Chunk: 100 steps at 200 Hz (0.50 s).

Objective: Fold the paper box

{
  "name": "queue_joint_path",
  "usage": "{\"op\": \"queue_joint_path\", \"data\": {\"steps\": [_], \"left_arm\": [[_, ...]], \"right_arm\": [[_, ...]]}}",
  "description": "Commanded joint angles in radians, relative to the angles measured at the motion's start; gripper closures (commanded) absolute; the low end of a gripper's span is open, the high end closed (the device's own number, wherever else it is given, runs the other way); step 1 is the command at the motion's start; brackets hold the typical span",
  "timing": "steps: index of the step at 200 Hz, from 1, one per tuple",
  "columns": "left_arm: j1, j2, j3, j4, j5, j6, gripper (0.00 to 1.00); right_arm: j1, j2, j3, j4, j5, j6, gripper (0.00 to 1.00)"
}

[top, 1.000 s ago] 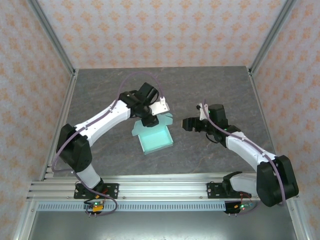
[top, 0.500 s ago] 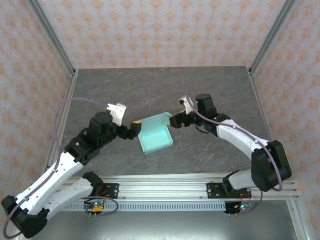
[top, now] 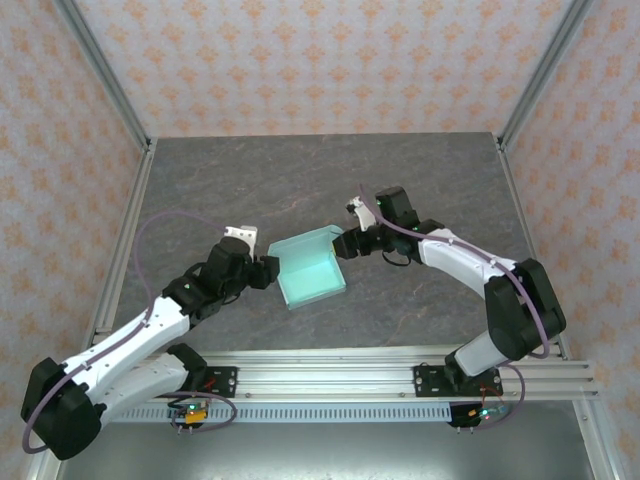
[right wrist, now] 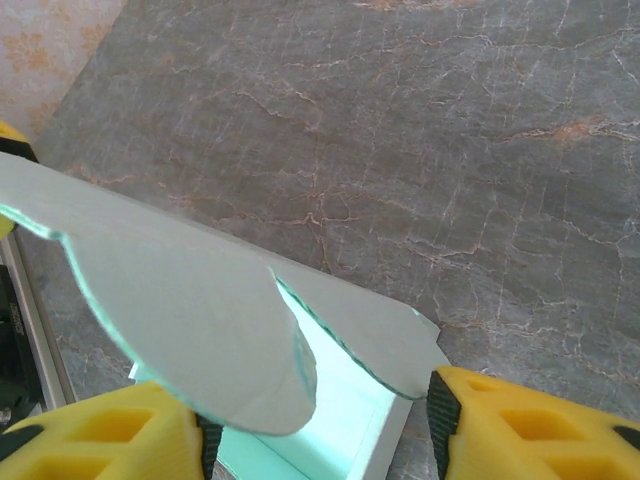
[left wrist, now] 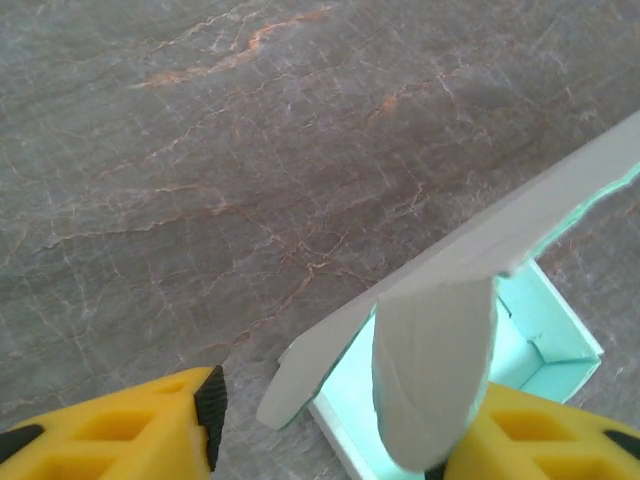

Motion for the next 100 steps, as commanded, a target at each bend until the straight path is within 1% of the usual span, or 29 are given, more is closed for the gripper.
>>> {"op": "queue_joint_path", "data": {"steps": [1, 14, 30, 41, 55, 85, 88, 100], "left_arm": [[0.003, 0.003, 0.003, 0.048, -0.003, -0.038, 0.53], [0.003, 0.006, 0.005, 0.052, -0.008, -0.048, 0.60], [0.003, 0.006, 0.006, 0.056, -0.008, -0.062, 0.65], [0.003, 0.006, 0.006, 0.061, -0.009, -0.078, 0.67], [0.003, 0.012, 0.005, 0.064, -0.013, -0.102, 0.73], [0.003, 0.033, -0.008, 0.082, -0.014, -0.146, 0.78], [0.003, 0.035, -0.011, 0.088, -0.014, -0.172, 0.78], [0.003, 0.046, -0.020, 0.111, -0.025, -0.187, 0.79]], "right_arm": [[0.009, -0.002, 0.002, 0.050, -0.009, 0.052, 0.50], [0.016, -0.006, -0.006, 0.061, -0.005, 0.073, 0.54], [0.035, -0.011, -0.015, 0.064, 0.025, 0.088, 0.55], [0.051, -0.015, -0.016, 0.066, 0.041, 0.091, 0.56], [0.070, -0.017, -0.018, 0.068, 0.056, 0.098, 0.58], [0.104, -0.020, -0.024, 0.077, 0.112, 0.134, 0.64], [0.108, -0.020, -0.026, 0.081, 0.119, 0.140, 0.65], [0.124, -0.024, -0.031, 0.094, 0.135, 0.157, 0.65]]}}
